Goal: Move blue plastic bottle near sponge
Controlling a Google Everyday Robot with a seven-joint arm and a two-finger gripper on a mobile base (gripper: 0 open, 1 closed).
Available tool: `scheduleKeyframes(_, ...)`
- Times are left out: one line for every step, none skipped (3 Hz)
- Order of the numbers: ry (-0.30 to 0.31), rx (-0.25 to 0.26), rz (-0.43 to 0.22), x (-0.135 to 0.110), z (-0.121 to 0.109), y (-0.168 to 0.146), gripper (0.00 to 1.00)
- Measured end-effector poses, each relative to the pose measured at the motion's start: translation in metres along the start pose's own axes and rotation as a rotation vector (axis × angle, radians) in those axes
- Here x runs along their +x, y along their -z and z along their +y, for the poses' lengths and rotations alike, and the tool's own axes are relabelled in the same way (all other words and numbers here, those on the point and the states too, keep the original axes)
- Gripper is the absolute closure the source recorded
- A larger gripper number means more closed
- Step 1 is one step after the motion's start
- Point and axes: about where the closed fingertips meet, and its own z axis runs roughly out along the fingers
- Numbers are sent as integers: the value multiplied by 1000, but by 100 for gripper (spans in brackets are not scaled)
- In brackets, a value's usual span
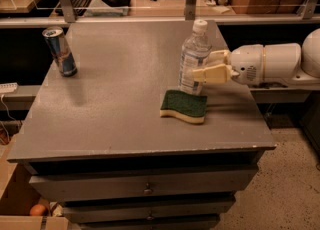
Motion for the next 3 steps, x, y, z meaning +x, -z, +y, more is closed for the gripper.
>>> scheduleKeyframes(12,-33,5,2,6,2,12)
scheduleKeyframes(34,-42,20,-5,9,11,0)
scheduleKeyframes(86,-11,55,-29,8,42,0)
